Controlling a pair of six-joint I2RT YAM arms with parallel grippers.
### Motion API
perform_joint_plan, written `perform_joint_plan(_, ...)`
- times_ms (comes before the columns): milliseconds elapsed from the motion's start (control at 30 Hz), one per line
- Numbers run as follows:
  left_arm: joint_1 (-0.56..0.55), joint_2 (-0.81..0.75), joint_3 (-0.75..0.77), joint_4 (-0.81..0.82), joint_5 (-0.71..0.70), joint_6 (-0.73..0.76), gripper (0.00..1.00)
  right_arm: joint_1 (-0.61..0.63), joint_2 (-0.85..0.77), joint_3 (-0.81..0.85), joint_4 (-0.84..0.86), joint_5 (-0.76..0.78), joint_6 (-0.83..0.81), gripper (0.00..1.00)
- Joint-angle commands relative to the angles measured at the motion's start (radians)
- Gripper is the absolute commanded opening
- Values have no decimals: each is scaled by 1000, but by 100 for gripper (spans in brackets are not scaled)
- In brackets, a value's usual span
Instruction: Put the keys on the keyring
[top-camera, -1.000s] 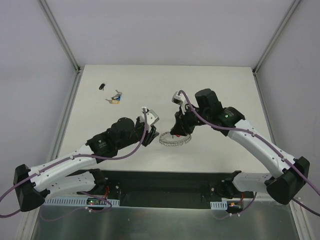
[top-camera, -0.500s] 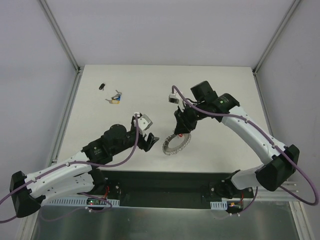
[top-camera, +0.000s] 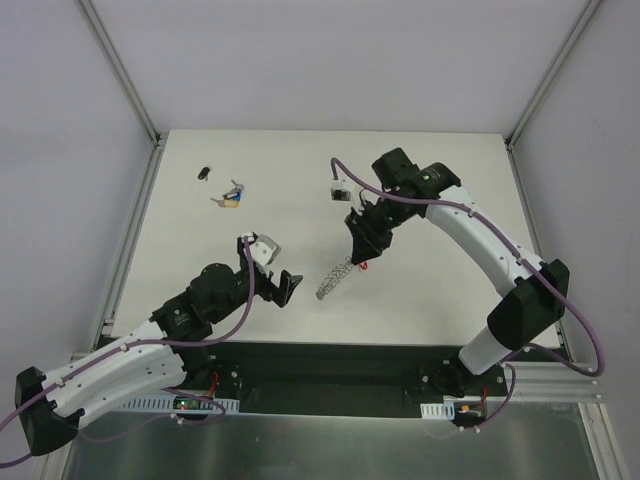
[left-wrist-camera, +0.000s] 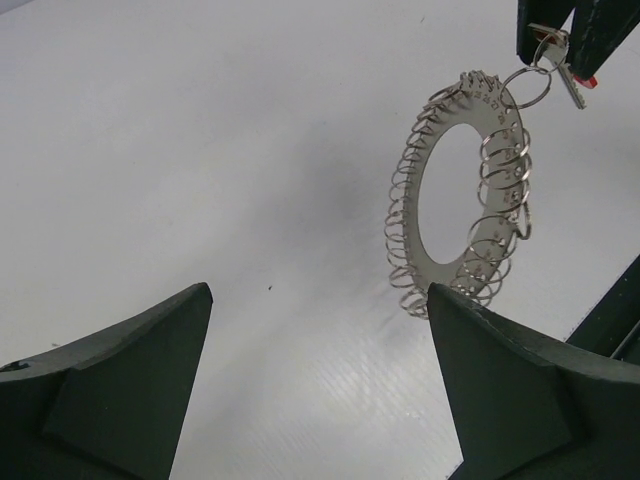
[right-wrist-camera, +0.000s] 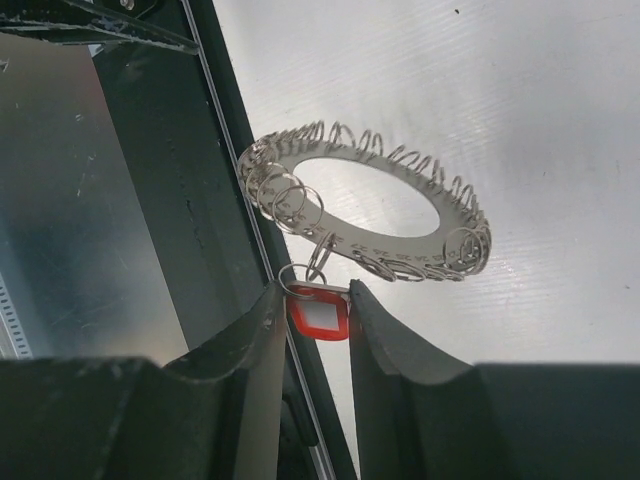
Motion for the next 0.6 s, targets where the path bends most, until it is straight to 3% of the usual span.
perform_joint_plan(0, 13, -3, -22, 42, -34, -36, 89, 0, 38, 77, -56, -4, -40, 1)
perform_joint_plan(300, 44, 35, -20, 29, -83, -117, 91, -11, 79, 119, 133, 247, 86, 1)
perform_joint_plan(567, 208, 92, 7, -40, -5, -276, 91, -33, 27, -16, 378, 477, 161, 1)
